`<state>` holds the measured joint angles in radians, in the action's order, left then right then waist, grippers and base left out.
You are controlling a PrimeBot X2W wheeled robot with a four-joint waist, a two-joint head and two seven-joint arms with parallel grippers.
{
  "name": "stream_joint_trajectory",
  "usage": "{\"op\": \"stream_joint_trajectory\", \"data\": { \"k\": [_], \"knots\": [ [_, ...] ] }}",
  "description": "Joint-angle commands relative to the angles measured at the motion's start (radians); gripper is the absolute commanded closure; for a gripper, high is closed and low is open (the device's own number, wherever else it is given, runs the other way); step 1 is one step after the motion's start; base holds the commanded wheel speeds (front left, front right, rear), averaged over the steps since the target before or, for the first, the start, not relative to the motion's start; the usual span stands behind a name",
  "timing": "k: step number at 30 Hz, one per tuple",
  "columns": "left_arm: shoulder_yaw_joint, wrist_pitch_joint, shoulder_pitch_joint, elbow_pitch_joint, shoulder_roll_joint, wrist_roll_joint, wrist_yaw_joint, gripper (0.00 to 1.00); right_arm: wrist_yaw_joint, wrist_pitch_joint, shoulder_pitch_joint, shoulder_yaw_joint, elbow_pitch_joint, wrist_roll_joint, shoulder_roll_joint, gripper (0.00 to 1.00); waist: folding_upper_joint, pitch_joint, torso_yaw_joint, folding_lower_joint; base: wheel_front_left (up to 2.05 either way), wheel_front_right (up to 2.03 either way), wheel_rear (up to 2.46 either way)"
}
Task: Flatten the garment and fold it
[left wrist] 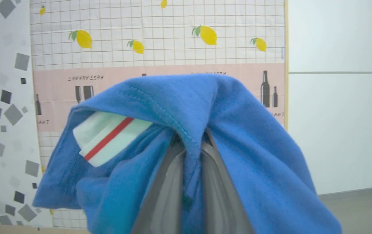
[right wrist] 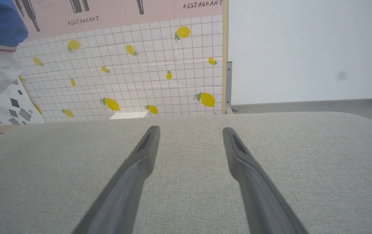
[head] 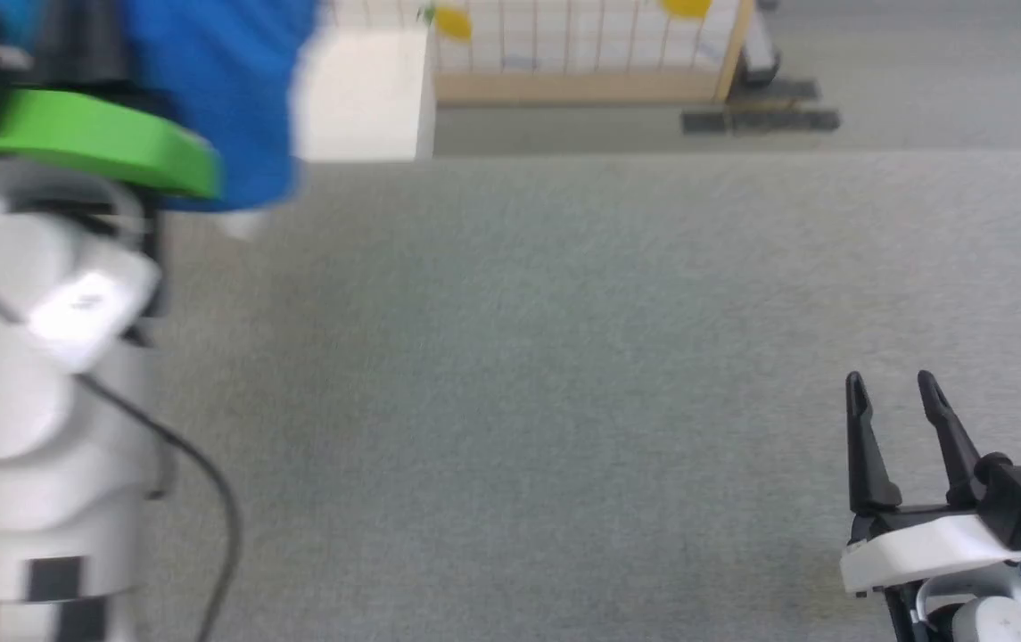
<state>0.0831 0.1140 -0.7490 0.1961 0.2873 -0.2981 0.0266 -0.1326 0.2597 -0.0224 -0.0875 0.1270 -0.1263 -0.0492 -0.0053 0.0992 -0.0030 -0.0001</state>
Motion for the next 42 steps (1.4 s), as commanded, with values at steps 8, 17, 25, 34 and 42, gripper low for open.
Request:
{"op": "stream_joint_trajectory", "data": {
  "k": [8, 17, 25, 34, 42],
  "knots": [
    [0.189, -0.015, 0.005, 0.107, -0.191, -0.064, 0.066, 1.00, 0.002, 0.002, 0.014, 0.021, 0.005, 0.004, -0.001, 0.00, 0.0053, -0.079, -0.148, 0.0001, 0.00, 0.00, 0.00],
    [0.406, -0.129, 0.106, 0.312, -0.236, -0.207, 0.087, 1.00, 0.002, 0.002, 0.006, 0.049, 0.011, 0.003, -0.001, 0.00, 0.0053, -0.059, -0.222, 0.0001, 0.00, 0.00, 0.00],
    [0.612, -0.434, 0.212, 0.504, -0.237, -0.325, 0.055, 1.00, 0.002, 0.002, 0.003, 0.058, 0.019, -0.003, -0.001, 0.00, 0.0053, -0.040, -0.248, 0.0001, 0.00, 0.00, 0.00],
    [0.653, -0.461, 0.215, 0.520, -0.237, -0.372, 0.029, 0.00, 0.002, 0.002, 0.002, 0.060, 0.021, -0.002, -0.001, 0.00, 0.0053, -0.045, -0.215, 0.0001, 0.00, 0.00, 0.00],
    [0.541, -0.013, 0.190, 0.402, -0.203, -0.323, -0.011, 0.00, 0.002, 0.002, 0.002, 0.045, 0.001, 0.022, -0.001, 0.00, 0.0053, -0.072, -0.148, 0.0001, 0.00, 0.00, 0.00]
  ]
}}
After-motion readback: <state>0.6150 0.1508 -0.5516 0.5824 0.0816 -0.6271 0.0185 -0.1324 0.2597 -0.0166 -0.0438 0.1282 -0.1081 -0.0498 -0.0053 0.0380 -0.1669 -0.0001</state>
